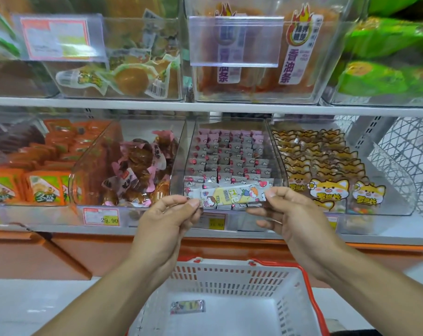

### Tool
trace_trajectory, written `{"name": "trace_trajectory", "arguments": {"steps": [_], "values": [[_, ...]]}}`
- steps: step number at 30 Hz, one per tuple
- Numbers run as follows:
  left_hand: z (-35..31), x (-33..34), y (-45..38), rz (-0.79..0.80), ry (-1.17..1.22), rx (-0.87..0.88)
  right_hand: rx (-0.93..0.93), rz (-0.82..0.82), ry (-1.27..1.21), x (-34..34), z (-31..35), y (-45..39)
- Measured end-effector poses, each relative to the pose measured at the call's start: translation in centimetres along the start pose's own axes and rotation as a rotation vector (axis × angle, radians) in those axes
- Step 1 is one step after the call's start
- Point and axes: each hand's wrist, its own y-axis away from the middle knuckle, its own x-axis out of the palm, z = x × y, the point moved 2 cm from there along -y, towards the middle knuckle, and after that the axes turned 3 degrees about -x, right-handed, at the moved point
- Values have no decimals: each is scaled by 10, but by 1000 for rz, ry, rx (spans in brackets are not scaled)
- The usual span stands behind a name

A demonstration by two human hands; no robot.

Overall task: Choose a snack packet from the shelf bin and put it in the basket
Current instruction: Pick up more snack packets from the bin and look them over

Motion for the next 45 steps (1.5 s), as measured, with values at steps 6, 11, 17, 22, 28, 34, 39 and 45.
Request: {"name": "trace_trajectory", "arguments": {"steps": [6,11,17,22,28,34,39,45], "values": [[1,-1,-2,-7,19,64,86,-39,-97,0,-10,0],[0,-3,-1,8,35,72,115,45,-28,0,-11,2],[1,-3,-1,29,9,78,-81,223,321,2,-3,5],[1,-4,2,47,-182,150,-154,205,370,1,0,5],[-3,0,10,78,-552,263,-71,204,363,-4,-4,-1],[-2,0,10,28,-595,310,54,220,273,-4,-10,-4],[2,-2,4,77,-496,246,111,203,302,-5,-9,-5],[8,-3,-3,72,-286,87,24,228,385,-5,-5,-2]]}}
